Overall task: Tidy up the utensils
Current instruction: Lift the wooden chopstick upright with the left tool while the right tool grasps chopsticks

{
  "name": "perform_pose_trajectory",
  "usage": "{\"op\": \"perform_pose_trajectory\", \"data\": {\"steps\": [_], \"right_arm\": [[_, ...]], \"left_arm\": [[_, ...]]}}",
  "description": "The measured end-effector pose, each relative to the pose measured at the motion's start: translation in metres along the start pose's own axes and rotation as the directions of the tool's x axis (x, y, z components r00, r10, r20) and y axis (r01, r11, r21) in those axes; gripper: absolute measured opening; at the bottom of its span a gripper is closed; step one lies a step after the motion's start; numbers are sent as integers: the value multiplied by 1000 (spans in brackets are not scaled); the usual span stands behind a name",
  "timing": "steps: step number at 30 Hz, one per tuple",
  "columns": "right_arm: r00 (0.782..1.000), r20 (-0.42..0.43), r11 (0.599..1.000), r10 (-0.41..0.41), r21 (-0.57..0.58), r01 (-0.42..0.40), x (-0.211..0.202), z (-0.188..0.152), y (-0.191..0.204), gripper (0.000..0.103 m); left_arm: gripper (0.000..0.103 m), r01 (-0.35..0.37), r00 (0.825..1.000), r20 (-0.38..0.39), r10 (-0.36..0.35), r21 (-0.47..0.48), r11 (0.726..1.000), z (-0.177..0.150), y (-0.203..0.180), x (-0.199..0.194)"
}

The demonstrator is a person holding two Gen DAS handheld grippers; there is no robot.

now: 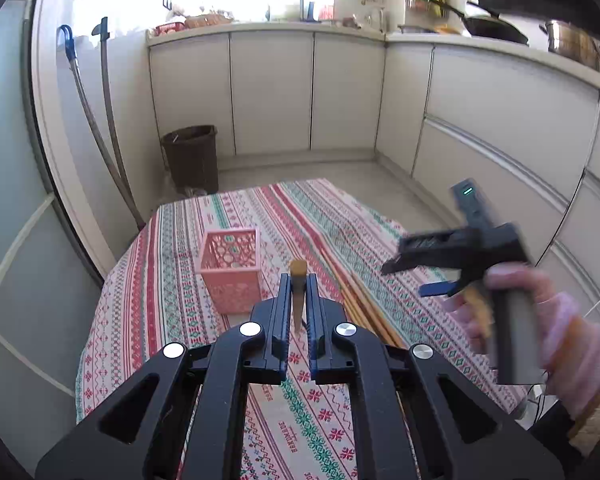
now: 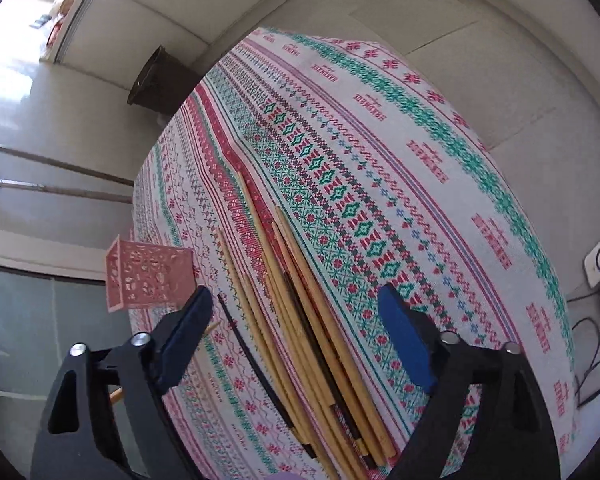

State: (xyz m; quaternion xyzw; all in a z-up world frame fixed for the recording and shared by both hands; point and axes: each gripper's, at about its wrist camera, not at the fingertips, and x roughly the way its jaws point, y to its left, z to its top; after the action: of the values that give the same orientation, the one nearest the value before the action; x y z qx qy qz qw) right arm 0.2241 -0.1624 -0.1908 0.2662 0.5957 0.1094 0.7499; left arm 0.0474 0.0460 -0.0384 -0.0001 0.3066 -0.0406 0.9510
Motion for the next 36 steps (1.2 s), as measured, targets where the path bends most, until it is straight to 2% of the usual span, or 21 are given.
{"op": "perform_pose_trajectory", "data": {"steps": [3,6,9,16,20,22,24,27,30,33,36], "right_arm": [[999,-8,997,-46,-61,46,20,11,9,47],[996,6,988,-86,-131,86,32,20,20,39],[991,3,971,-136,-198,134,43,24,28,29],[973,1,933,-230,-285,220,65,20,36,22],[959,35,904,-283,-325,278,69,15,44,8],[959,47,903,-279,-327,278,69,14,43,6],[966,56,918,-252,-301,257,66,14,39,6],[967,97,924,-236,-287,254,48,12,35,6],[973,162,939,-167,-275,207,0,8,34,6],[966,233,939,-111,-293,179,-54,-1,45,6],[950,311,942,-32,-308,133,-103,-9,60,6]], "left_arm": [[6,15,999,42,-15,1,1000,5,4,-15],[6,35,997,74,-34,-6,999,8,7,-25],[6,46,997,66,-45,-18,999,10,13,-25],[6,60,996,66,-57,-44,997,9,19,-32],[6,56,997,64,-52,-57,997,8,23,-30],[6,60,996,65,-56,-65,996,9,23,-30],[6,62,996,66,-57,-72,995,10,23,-30],[6,66,995,76,-60,-81,995,12,24,-32],[6,74,994,91,-66,-96,993,17,27,-36],[6,85,990,125,-71,-109,990,26,28,-48],[6,92,987,146,-73,-127,988,37,29,-60]]}}
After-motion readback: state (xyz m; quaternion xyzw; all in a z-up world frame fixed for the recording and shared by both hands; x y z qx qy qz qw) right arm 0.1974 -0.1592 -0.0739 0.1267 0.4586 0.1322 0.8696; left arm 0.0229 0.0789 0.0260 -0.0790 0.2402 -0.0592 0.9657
